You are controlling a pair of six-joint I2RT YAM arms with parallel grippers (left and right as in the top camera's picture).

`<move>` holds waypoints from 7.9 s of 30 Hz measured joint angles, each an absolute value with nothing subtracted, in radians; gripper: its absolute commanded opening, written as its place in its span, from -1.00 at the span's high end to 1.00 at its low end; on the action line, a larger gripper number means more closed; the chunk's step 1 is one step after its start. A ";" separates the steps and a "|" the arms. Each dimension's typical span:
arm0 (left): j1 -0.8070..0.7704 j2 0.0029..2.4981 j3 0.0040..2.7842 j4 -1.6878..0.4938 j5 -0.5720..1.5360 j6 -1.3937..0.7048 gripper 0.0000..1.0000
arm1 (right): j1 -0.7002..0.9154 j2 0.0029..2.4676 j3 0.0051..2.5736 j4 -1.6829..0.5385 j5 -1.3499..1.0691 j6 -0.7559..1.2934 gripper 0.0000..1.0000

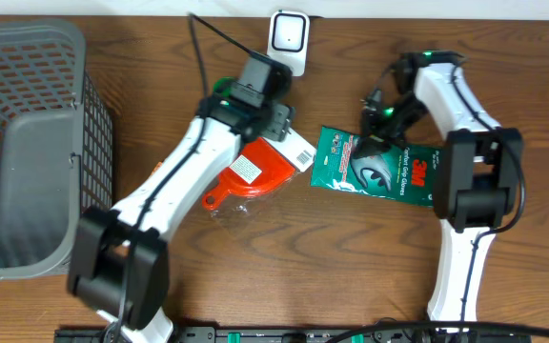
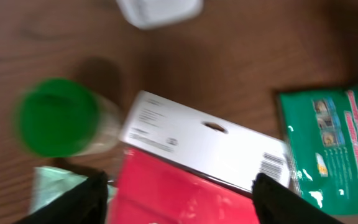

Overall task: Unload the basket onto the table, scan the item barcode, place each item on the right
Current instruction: 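Move the right gripper down onto the gloves bag and grasp it, then lift the gloves bag and carry it right with the right gripper, then set the gloves bag at the right table edge and release it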

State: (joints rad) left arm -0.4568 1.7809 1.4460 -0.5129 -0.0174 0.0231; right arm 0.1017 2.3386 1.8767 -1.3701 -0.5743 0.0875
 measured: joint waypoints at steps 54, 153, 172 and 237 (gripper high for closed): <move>-0.301 1.651 1.446 -0.596 -0.138 0.022 -0.57 | 0.022 2.339 1.876 -1.249 -0.050 0.306 0.97; -0.301 1.651 1.446 -0.624 -0.138 -0.004 -0.61 | -0.337 1.687 1.053 -0.690 -0.115 0.295 0.98; -0.301 1.651 1.446 -0.625 -0.138 -0.023 -0.61 | -0.315 1.734 1.021 -0.661 -0.096 0.284 0.98; -0.301 1.651 1.446 -0.643 -0.138 -0.026 -0.61 | -0.560 2.008 1.463 -0.604 -0.001 0.147 0.98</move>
